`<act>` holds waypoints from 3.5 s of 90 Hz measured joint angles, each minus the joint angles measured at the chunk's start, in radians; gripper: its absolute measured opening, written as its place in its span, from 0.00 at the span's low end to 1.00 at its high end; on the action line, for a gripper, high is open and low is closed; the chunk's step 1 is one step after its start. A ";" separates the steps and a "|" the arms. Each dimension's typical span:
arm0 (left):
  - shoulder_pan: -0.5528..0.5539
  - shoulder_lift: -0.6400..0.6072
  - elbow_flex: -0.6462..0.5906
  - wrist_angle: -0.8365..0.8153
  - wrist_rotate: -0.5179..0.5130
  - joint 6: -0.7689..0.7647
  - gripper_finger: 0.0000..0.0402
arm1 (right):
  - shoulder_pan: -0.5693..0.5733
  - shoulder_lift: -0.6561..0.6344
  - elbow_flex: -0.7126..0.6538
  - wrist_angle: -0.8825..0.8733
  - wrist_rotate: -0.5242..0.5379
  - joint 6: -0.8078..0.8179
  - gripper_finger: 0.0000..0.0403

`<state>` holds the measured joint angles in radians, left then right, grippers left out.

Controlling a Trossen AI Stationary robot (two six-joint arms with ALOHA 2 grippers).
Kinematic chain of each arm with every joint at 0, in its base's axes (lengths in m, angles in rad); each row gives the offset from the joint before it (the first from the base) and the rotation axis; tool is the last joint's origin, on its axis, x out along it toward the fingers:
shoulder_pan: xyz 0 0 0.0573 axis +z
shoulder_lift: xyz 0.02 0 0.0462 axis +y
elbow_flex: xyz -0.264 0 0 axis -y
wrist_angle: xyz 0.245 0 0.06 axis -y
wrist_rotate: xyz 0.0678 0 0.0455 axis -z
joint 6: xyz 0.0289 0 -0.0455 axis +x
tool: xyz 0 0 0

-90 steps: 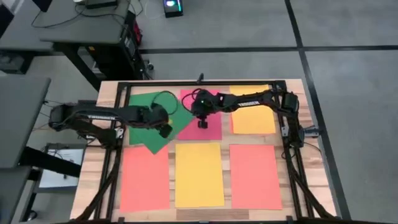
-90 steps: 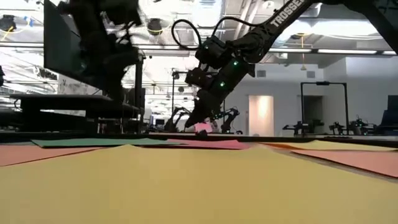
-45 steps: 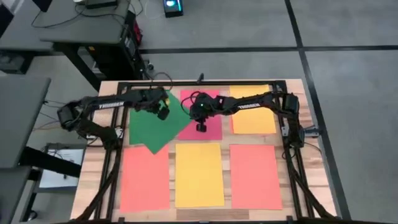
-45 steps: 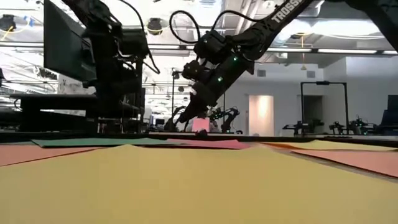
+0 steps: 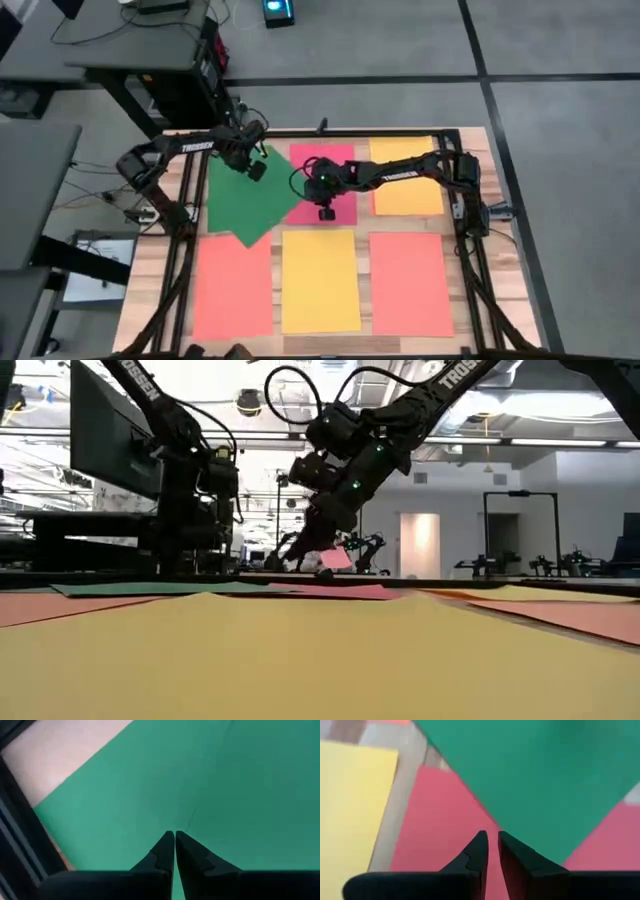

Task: Organize paper
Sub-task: Stack the green paper on top of the green paper

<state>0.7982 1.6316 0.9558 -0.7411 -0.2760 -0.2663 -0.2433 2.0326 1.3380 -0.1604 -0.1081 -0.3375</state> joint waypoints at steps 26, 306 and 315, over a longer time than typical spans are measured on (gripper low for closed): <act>-0.011 -0.064 0.000 0.036 0.011 0.034 0.00 | -0.106 0.000 0.000 -0.166 0.005 0.103 0.01; -0.429 -0.367 -0.213 0.050 -0.037 -0.135 0.00 | 0.007 0.082 0.278 -0.399 0.033 -0.111 0.35; -0.406 -0.367 -0.213 -0.017 -0.090 -0.134 0.00 | 0.041 0.082 0.284 -0.377 0.032 -0.053 0.35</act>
<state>0.3923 1.2644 0.7429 -0.7580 -0.3663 -0.4002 -0.2020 2.1143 1.6222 -0.5378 -0.0761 -0.3903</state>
